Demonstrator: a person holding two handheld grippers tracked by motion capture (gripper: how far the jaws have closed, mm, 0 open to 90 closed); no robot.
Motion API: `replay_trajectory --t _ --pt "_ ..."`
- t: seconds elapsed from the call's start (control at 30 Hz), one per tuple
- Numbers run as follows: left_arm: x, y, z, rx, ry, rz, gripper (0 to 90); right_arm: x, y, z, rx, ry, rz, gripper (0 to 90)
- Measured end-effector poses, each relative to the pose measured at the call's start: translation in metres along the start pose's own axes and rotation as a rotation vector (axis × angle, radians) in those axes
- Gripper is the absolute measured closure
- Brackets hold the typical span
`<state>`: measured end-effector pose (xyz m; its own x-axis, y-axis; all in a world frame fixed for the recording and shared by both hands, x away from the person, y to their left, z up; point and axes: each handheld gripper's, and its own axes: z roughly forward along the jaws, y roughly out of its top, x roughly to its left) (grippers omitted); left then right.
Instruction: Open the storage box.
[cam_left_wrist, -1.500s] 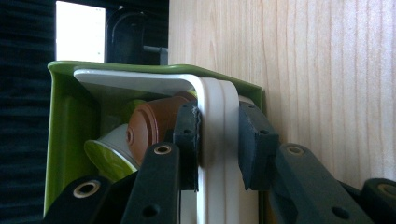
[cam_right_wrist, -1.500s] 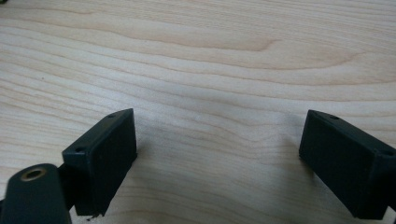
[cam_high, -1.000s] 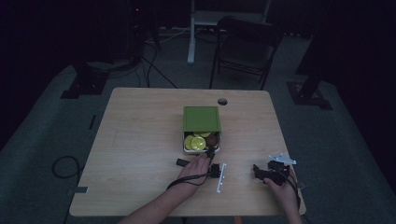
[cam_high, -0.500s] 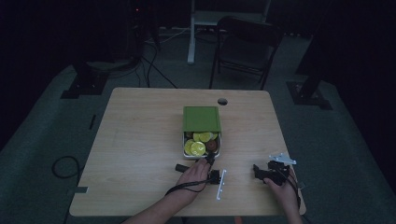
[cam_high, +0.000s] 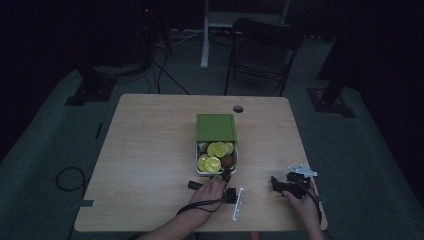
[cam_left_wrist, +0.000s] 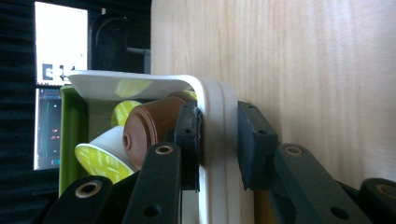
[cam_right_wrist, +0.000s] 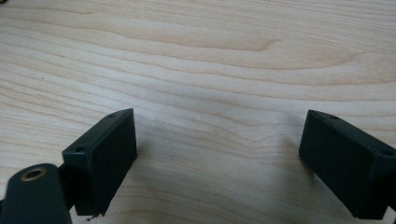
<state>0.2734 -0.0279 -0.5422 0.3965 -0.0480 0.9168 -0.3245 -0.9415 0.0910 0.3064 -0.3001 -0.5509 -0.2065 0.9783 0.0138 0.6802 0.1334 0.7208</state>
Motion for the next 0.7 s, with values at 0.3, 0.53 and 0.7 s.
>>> replay_trajectory --t 0.3,0.53,0.7 --pt "-0.005 0.005 -0.014 -0.014 -0.014 -0.006 72.7 0.000 0.000 0.000 0.000 0.000 0.000 10.8" --pt "-0.012 0.009 -0.026 -0.021 -0.050 -0.005 72.8 0.000 0.000 0.000 0.000 0.000 -0.001 10.8" --pt "-0.013 0.012 -0.033 -0.030 -0.067 -0.006 72.8 0.000 0.000 0.000 0.000 0.000 -0.001 10.8"
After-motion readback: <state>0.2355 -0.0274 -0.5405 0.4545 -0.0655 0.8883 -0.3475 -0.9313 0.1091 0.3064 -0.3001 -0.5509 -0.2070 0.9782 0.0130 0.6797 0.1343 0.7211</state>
